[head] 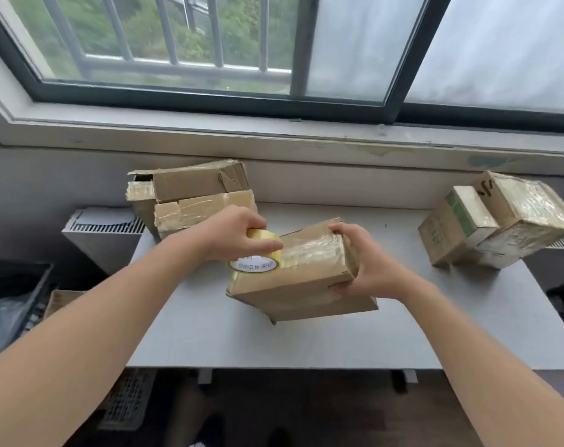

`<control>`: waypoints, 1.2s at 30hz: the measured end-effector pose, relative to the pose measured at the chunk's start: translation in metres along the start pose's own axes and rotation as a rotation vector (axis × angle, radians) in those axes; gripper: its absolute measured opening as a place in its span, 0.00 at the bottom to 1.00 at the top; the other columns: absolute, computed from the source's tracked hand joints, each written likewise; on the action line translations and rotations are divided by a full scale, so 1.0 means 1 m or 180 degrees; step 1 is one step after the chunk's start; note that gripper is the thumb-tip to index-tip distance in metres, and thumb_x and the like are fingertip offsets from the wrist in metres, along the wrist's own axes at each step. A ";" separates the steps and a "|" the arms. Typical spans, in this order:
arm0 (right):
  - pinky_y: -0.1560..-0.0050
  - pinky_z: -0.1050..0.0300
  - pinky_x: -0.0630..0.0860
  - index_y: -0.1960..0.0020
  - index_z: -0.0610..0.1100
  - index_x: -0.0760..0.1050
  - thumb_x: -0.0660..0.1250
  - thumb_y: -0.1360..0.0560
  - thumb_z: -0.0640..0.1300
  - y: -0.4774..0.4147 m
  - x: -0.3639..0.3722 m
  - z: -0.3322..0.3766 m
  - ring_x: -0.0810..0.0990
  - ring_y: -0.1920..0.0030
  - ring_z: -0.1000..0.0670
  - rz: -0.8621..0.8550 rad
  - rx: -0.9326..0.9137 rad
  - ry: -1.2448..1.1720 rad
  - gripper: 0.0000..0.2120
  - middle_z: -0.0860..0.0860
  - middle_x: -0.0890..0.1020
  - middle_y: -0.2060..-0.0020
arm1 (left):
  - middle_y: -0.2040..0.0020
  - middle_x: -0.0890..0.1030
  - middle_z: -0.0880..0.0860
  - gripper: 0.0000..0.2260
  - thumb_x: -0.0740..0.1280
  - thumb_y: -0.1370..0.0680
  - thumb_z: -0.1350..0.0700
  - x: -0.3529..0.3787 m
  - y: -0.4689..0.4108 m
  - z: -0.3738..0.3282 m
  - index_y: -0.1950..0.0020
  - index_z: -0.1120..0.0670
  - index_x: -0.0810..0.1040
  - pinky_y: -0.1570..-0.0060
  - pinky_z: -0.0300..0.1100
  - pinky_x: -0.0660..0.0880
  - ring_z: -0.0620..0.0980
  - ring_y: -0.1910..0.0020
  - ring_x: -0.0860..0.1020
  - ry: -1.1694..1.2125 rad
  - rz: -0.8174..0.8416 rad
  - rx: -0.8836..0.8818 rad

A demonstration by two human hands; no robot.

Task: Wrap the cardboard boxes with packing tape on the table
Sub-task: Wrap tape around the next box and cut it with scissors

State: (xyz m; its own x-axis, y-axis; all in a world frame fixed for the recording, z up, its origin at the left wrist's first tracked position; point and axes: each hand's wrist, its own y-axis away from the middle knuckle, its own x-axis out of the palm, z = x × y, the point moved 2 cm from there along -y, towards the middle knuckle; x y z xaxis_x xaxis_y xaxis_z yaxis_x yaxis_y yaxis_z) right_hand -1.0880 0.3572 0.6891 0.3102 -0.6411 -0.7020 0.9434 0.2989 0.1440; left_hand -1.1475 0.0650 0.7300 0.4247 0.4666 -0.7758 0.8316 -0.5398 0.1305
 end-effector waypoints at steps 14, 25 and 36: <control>0.33 0.58 0.72 0.30 0.69 0.49 0.86 0.40 0.50 0.074 0.018 -0.131 0.69 0.29 0.52 -0.0023 0.0656 -0.0537 0.55 0.58 0.63 0.29 | 0.72 0.70 0.47 0.23 0.73 0.24 0.41 0.032 -0.010 0.024 0.70 0.53 0.71 0.67 0.43 0.68 0.47 0.71 0.69 -0.0543 0.0194 -0.0480; 0.31 0.52 0.72 0.30 0.69 0.48 0.85 0.37 0.43 0.079 0.041 -0.144 0.70 0.31 0.51 -0.0126 0.0681 -0.0490 0.55 0.57 0.64 0.31 | 0.73 0.69 0.50 0.23 0.74 0.24 0.42 0.037 -0.039 0.038 0.70 0.52 0.68 0.68 0.45 0.65 0.51 0.70 0.69 -0.1068 0.0116 -0.0062; 0.38 0.67 0.69 0.27 0.64 0.48 0.83 0.36 0.42 0.083 0.054 -0.137 0.72 0.33 0.52 -0.0188 0.0895 -0.0336 0.55 0.56 0.65 0.31 | 0.73 0.70 0.49 0.23 0.74 0.25 0.40 0.075 -0.044 0.095 0.69 0.53 0.71 0.67 0.44 0.64 0.50 0.69 0.70 -0.0610 0.0482 -0.0168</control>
State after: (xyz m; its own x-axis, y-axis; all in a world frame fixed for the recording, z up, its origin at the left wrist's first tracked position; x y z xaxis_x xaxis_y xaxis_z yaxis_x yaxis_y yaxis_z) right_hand -1.0089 0.4443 0.5679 0.2505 -0.7258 -0.6407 0.9511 0.0610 0.3028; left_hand -1.1862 0.0575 0.6071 0.4744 0.2391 -0.8473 0.7834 -0.5537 0.2824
